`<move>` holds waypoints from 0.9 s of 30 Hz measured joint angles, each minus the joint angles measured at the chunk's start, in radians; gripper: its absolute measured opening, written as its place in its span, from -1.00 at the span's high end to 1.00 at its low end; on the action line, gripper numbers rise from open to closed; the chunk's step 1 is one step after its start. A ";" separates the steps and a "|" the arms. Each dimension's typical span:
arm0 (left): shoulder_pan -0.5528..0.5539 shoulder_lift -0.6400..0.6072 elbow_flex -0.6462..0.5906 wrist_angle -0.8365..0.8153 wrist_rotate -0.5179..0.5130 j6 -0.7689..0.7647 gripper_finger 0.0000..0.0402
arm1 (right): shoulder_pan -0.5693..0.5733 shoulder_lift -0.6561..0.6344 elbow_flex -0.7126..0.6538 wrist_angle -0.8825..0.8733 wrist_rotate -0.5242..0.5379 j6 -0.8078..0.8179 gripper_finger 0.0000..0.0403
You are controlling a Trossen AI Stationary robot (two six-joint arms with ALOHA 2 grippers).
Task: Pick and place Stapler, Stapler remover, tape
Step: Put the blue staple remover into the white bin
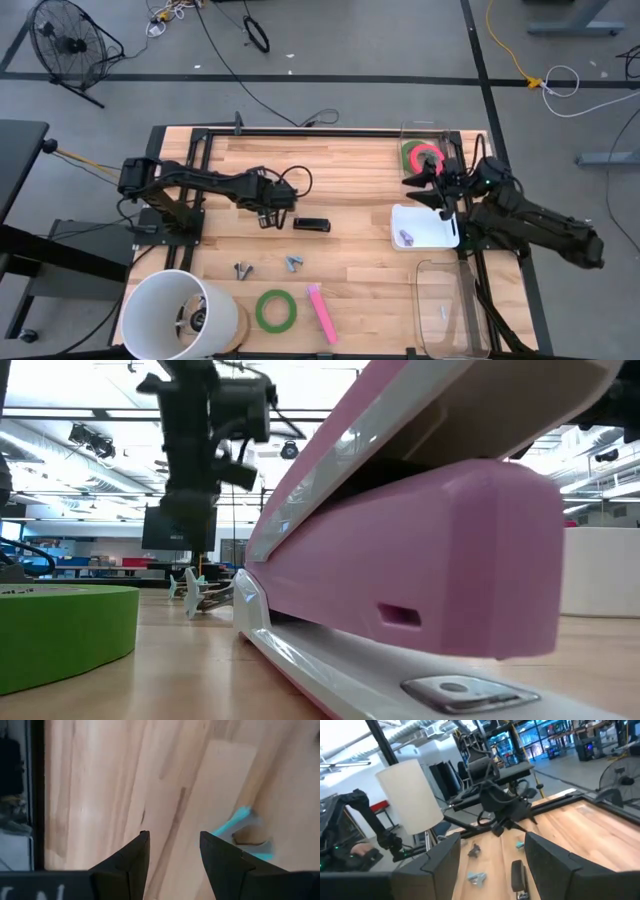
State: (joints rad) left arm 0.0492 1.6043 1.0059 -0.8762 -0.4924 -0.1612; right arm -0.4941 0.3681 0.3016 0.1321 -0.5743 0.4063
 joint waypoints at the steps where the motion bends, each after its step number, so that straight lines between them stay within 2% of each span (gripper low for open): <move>1: 0.005 0.000 -0.018 0.018 0.007 0.032 0.12 | 0.018 0.007 0.000 0.000 0.016 -0.001 -0.09; 11: 0.066 0.000 -0.112 0.170 0.173 0.184 0.12 | 0.150 0.085 0.000 0.008 0.195 -0.041 -0.09; 21: 0.109 0.000 -0.129 0.215 0.380 0.248 0.12 | 0.205 0.135 0.000 0.054 0.262 -0.052 -0.09; 25: 0.119 0.000 -0.129 0.211 0.447 0.252 0.12 | 0.211 0.142 0.000 0.055 0.279 -0.053 -0.09; 27: 0.118 0.000 -0.129 0.213 0.450 0.260 0.12 | 0.211 0.143 0.000 0.053 0.279 -0.053 -0.09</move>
State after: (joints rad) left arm 0.1673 1.6039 0.8768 -0.6634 -0.0427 0.0984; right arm -0.2829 0.5108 0.3016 0.1852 -0.2951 0.3534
